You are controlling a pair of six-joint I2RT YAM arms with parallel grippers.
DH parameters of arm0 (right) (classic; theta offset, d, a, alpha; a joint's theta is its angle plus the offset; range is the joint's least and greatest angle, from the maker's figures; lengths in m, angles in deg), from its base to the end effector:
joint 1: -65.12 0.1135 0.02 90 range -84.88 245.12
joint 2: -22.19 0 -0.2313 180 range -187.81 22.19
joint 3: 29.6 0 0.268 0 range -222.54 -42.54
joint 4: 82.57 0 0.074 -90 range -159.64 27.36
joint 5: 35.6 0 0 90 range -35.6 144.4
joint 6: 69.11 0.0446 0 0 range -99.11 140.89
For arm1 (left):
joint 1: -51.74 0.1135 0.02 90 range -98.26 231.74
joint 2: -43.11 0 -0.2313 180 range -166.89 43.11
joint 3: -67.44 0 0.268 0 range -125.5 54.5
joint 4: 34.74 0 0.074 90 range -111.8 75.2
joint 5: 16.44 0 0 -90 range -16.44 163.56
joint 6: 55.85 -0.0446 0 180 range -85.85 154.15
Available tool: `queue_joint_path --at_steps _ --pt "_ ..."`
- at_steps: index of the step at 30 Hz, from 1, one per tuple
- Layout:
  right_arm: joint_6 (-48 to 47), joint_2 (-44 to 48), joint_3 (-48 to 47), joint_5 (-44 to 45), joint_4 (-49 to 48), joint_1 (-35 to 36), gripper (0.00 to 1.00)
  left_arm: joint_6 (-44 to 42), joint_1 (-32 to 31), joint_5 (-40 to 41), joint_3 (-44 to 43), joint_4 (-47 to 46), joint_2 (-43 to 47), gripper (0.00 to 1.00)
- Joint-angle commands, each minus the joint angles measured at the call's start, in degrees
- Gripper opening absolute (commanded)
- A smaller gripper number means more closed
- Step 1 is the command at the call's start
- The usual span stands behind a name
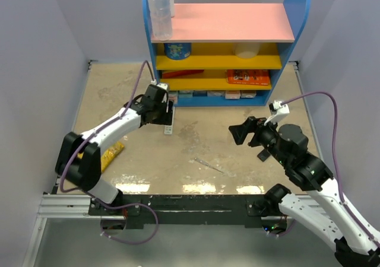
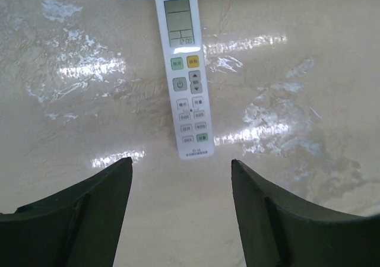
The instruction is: Unload the batteries from the remote control
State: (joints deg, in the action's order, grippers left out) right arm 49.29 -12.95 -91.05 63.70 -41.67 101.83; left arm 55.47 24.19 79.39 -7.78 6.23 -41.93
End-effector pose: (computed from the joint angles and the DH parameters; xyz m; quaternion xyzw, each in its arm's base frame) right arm 0.1529 0.1050 0.3357 -0.0077 0.7901 0.2740 0.5483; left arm 0.3026 -0.1527 0.2065 0.0341 0.9403 -0.0950 0.3249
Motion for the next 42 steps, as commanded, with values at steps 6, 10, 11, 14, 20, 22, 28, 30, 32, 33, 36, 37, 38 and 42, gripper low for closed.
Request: queue_joint_path --at_steps 6,10,11,14,20,22,28,30,32,33,36,37,38,42 --pt "-2.04 6.13 2.63 -3.67 -5.20 0.03 0.86 -0.93 -2.24 6.39 -9.35 -1.58 -13.13 0.67" --pt "-2.04 6.31 3.07 -4.47 -5.91 0.12 0.86 -0.49 -2.59 5.78 -10.31 -1.40 -17.26 0.65" --pt "-2.12 6.13 2.90 -4.38 -5.82 0.03 0.86 -0.40 -2.77 5.69 -10.49 -1.49 -17.71 0.65" --pt "-2.74 5.96 2.55 -4.12 -5.99 0.12 0.86 -0.23 -3.56 5.86 -10.32 -1.66 -19.46 0.64" --pt "-3.79 5.60 1.67 -3.68 -5.64 0.03 0.87 0.21 -3.65 6.92 -9.70 -2.01 -21.84 0.59" --pt "-3.88 5.87 1.93 -3.68 -5.55 0.03 0.88 0.12 -3.65 6.39 -8.92 -2.28 -21.93 0.52" --pt "-3.27 6.92 4.38 -4.11 -7.74 0.12 0.88 0.56 -3.65 3.76 -3.83 -4.29 -19.74 0.24" --pt "-1.43 7.01 5.53 -4.20 -9.06 0.12 0.88 1.18 -3.74 2.53 -2.59 -4.48 -18.77 0.16" --pt "0.15 6.66 7.37 -5.69 -11.87 0.03 0.88 2.05 -3.74 0.34 -0.74 -5.18 -16.58 0.07" --pt "1.47 6.57 8.07 -6.65 -13.19 0.12 0.87 2.32 -3.74 -3.94 -0.04 -5.79 -15.61 0.05" --pt "2.88 5.70 11.41 -9.12 -20.82 0.12 0.85 4.16 -3.74 -14.21 3.47 -9.39 -10.78 0.00" --pt "2.97 5.26 12.90 -9.12 -25.02 0.12 0.85 5.47 -3.74 -16.79 5.40 -11.57 -7.98 0.00" --pt "3.23 4.64 13.52 -10.26 -26.98 0.03 0.86 6.27 -3.74 -19.07 6.46 -12.73 -6.39 0.00" --pt "5.86 0.60 16.08 -11.49 -35.86 0.12 0.88 10.49 -3.65 -29.00 11.47 -18.18 1.52 0.00"
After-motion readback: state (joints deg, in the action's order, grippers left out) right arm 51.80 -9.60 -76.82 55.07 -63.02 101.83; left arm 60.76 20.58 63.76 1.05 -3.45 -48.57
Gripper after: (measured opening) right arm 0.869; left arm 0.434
